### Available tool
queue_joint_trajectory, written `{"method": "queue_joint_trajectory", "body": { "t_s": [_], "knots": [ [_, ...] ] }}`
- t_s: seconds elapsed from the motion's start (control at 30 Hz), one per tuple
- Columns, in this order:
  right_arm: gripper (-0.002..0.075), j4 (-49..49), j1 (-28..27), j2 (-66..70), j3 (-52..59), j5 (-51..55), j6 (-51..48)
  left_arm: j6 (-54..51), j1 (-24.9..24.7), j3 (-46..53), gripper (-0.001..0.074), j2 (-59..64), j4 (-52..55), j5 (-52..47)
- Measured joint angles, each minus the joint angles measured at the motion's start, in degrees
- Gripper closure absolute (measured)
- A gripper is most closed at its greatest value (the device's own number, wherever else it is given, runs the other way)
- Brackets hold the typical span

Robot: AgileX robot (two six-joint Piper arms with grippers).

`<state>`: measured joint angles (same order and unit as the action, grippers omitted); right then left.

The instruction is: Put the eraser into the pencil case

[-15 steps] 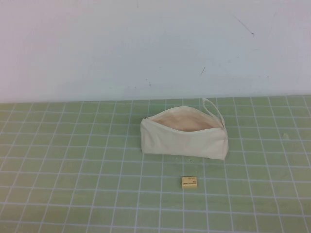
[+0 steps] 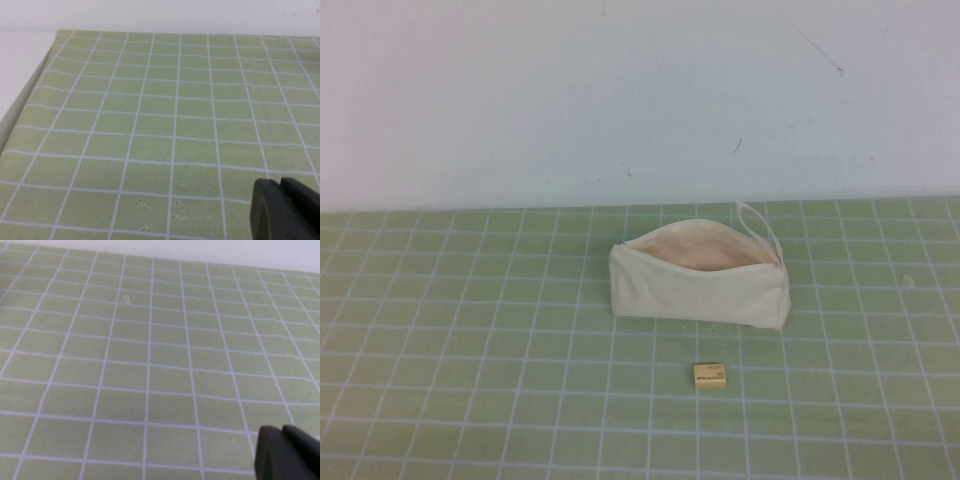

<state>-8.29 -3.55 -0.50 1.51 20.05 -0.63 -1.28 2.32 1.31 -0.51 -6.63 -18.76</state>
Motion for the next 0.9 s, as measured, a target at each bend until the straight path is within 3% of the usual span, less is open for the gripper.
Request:
{"method": "queue_joint_trajectory", "body": {
  "t_s": [0.5,0.63,0.8,0.9],
  "knots": [
    [0.0727,3.33,0.0,0.0,0.0,-0.31,0.0,0.0,0.0,0.0,0.0737,0.0,-0.19,0.0],
    [0.0727,14.74,0.0,0.0,0.11,-2.08,2.24,0.0,0.0,0.0,0.0737,0.0,-0.19,0.0],
    [0.0727,38.47,0.0,0.0,0.11,-4.99,6.47,0.0,0.0,0.0,0.0737,0.0,-0.19,0.0],
    [0.0727,45.19,0.0,0.0,0.11,-6.42,6.63,0.0,0.0,0.0,0.0737,0.0,-0.19,0.0]
  ]
}}
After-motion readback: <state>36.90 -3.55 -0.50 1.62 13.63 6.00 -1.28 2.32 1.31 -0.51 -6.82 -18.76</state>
